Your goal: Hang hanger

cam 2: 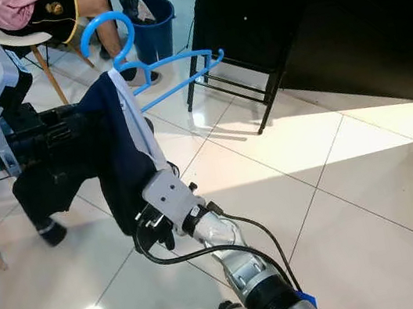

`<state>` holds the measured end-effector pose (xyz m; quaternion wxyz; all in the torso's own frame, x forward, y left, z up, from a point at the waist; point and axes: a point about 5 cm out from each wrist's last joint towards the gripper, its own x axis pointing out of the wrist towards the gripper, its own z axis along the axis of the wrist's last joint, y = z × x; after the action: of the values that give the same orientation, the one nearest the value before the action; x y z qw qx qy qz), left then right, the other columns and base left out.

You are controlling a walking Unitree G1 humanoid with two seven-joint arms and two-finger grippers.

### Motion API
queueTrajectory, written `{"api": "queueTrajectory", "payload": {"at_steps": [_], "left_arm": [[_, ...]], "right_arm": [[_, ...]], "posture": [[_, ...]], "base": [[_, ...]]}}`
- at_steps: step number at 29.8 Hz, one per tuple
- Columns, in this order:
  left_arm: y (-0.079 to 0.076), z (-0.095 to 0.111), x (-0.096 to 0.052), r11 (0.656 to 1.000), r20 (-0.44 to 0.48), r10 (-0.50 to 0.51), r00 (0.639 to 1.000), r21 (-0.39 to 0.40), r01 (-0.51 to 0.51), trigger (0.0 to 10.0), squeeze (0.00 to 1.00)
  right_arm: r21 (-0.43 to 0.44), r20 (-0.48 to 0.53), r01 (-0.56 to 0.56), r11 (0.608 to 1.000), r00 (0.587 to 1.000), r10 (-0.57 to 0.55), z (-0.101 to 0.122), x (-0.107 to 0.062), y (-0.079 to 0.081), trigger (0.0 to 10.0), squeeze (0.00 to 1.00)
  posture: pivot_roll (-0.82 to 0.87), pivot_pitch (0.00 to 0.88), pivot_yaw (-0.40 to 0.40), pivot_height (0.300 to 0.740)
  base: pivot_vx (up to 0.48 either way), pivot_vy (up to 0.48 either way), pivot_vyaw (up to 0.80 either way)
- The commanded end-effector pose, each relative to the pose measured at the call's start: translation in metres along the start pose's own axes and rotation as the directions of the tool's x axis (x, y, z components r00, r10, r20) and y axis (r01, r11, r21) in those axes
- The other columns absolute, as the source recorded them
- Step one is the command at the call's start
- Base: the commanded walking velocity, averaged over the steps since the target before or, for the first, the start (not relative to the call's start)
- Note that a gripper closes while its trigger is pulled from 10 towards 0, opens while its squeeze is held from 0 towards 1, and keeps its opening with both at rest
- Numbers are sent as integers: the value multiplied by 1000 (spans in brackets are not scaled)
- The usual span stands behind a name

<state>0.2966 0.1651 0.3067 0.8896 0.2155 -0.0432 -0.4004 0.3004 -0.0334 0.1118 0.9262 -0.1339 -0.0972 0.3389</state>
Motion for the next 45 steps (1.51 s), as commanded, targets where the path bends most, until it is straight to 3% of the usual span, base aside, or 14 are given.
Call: {"api": "queueTrajectory", "payload": {"at_steps": [1,2,10,13,15,21,26,32,33,36,37,40,42,45], "left_arm": [[-1,10,-3,1000,42,-9,999,16,9,10000,0],[0,9,-3,1000,40,-7,999,16,7,10000,0],[-3,6,-2,1000,36,-8,999,5,7,10000,0],[-4,5,-1,1000,37,-7,999,4,7,10000,0],[-5,4,0,1000,38,-3,999,1,3,10000,0],[-6,2,1,1000,32,4,999,7,-5,10000,0],[-2,-17,6,986,-55,132,990,113,-125,10000,0],[-4,-18,7,988,-43,130,991,93,-125,10000,0],[-3,-17,8,988,-38,129,991,90,-125,10000,0],[-3,-15,8,989,-28,123,992,83,-120,10000,0],[-4,-13,8,991,-16,109,994,85,-107,10000,0],[-5,-12,9,991,-8,101,995,90,-100,10000,0],[-11,-10,10,993,30,67,997,97,-69,10000,0],[-15,-11,13,994,52,53,997,91,-58,10000,0]], "right_arm": [[4,-15,-11,1000,1000,11,-5,-2,5,706,0],[9,-15,7,1000,1000,-7,-5,-4,0,0,0],[8,16,170,985,985,-170,-4,-14,-36,0,0],[7,21,189,982,982,-189,-3,-16,-41,0,0],[-5,34,246,969,969,-246,0,-22,-54,0,0],[-15,49,295,955,955,-294,5,-28,-66,0,0],[-53,114,350,935,932,-343,25,-60,-101,0,0],[-82,126,335,938,938,-324,32,-72,-114,0,0],[-82,124,321,943,942,-310,32,-72,-112,10000,0],[-66,118,294,954,951,-285,30,-70,-106,10000,0],[-41,106,252,967,963,-247,25,-67,-95,10000,1000],[-21,96,222,975,971,-219,23,-66,-88,10000,1000],[24,77,122,992,989,-123,17,-61,-67,10000,1000],[41,71,71,997,995,-74,16,-59,-58,10000,1000]], "posture": [[85,137,31,740],[85,138,30,740],[68,135,34,740],[67,134,34,740],[61,130,38,740],[59,128,39,740],[47,125,34,740],[40,122,34,740],[39,120,35,740],[40,118,37,740],[45,118,40,740],[45,118,40,740],[49,119,42,740],[55,120,40,740]], "base": [[0,0,0],[0,0,0],[0,0,0],[0,0,0],[0,0,0],[0,0,0],[0,0,0],[0,0,0],[0,0,0],[0,0,0],[0,0,0],[0,0,0],[0,0,0],[0,0,0]]}}
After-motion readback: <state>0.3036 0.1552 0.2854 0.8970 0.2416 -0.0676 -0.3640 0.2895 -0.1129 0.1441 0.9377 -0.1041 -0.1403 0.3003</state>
